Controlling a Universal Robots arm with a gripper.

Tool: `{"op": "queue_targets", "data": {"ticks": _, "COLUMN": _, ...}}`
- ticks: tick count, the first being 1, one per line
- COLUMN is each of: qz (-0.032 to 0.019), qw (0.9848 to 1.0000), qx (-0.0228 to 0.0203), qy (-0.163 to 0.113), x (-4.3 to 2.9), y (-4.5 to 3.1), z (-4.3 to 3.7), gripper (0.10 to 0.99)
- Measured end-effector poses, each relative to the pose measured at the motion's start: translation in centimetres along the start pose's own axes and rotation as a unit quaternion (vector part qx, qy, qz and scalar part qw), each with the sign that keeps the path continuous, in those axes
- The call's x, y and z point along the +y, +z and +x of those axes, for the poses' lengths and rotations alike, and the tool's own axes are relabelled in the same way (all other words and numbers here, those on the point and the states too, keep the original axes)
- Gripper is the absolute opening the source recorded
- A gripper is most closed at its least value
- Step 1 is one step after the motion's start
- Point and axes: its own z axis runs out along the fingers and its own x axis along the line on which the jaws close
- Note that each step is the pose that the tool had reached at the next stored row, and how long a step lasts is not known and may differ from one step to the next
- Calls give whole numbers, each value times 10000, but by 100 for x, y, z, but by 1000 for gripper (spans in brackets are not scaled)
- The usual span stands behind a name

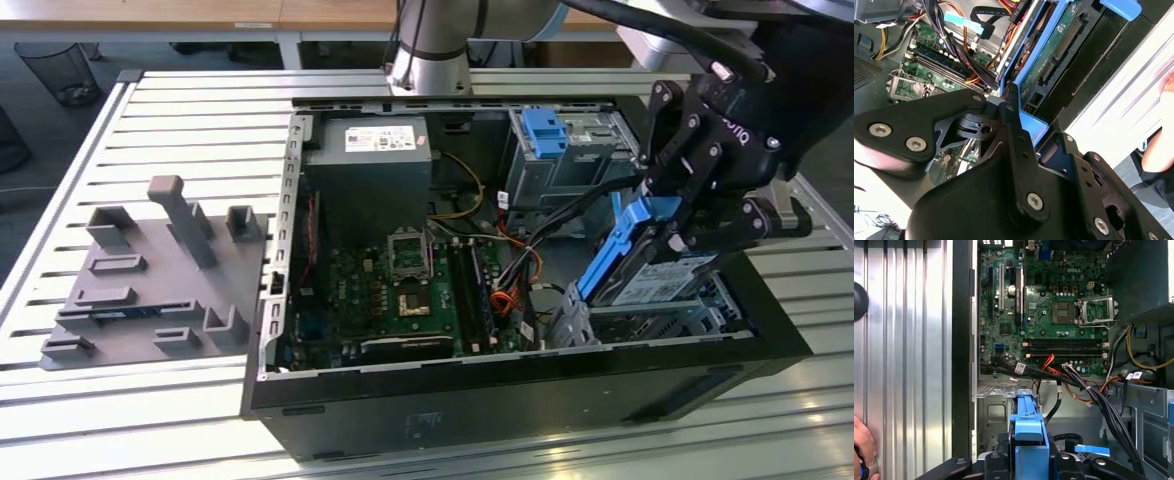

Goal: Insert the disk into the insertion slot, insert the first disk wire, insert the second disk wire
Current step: 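Insert the disk into the insertion slot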

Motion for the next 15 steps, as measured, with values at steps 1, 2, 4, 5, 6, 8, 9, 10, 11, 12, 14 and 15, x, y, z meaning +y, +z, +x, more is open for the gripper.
{"op": "queue_targets", "data": {"ticks": 1, "qz": 0, "qw": 10000, "qx": 0, "qy": 0, "x": 0, "y": 10, "z": 0, "gripper": 369}}
{"op": "queue_targets", "data": {"ticks": 2, "qz": 0, "qw": 10000, "qx": 0, "qy": 0, "x": 0, "y": 21, "z": 0, "gripper": 369}}
{"op": "queue_targets", "data": {"ticks": 4, "qz": 0, "qw": 10000, "qx": 0, "qy": 0, "x": -1, "y": 43, "z": 0, "gripper": 369}}
{"op": "queue_targets", "data": {"ticks": 5, "qz": 0, "qw": 10000, "qx": 0, "qy": 0, "x": -1, "y": 54, "z": 0, "gripper": 369}}
{"op": "queue_targets", "data": {"ticks": 6, "qz": 0, "qw": 10000, "qx": 0, "qy": 0, "x": -1, "y": 65, "z": 0, "gripper": 369}}
{"op": "queue_targets", "data": {"ticks": 8, "qz": 0, "qw": 10000, "qx": 0, "qy": 0, "x": -2, "y": 87, "z": 0, "gripper": 369}}
{"op": "queue_targets", "data": {"ticks": 9, "qz": 0, "qw": 10000, "qx": 0, "qy": 0, "x": -2, "y": 97, "z": 0, "gripper": 369}}
{"op": "queue_targets", "data": {"ticks": 10, "qz": 0, "qw": 10000, "qx": 0, "qy": 0, "x": -2, "y": 106, "z": 0, "gripper": 369}}
{"op": "queue_targets", "data": {"ticks": 11, "qz": 0, "qw": 10000, "qx": 1, "qy": 0, "x": -3, "y": 116, "z": 0, "gripper": 369}}
{"op": "queue_targets", "data": {"ticks": 12, "qz": -1, "qw": 10000, "qx": 5, "qy": 3, "x": -3, "y": 126, "z": 0, "gripper": 369}}
{"op": "queue_targets", "data": {"ticks": 14, "qz": 0, "qw": 10000, "qx": 10, "qy": 14, "x": -3, "y": 147, "z": 1, "gripper": 369}}
{"op": "queue_targets", "data": {"ticks": 15, "qz": 0, "qw": 10000, "qx": 11, "qy": 19, "x": -4, "y": 156, "z": 1, "gripper": 369}}
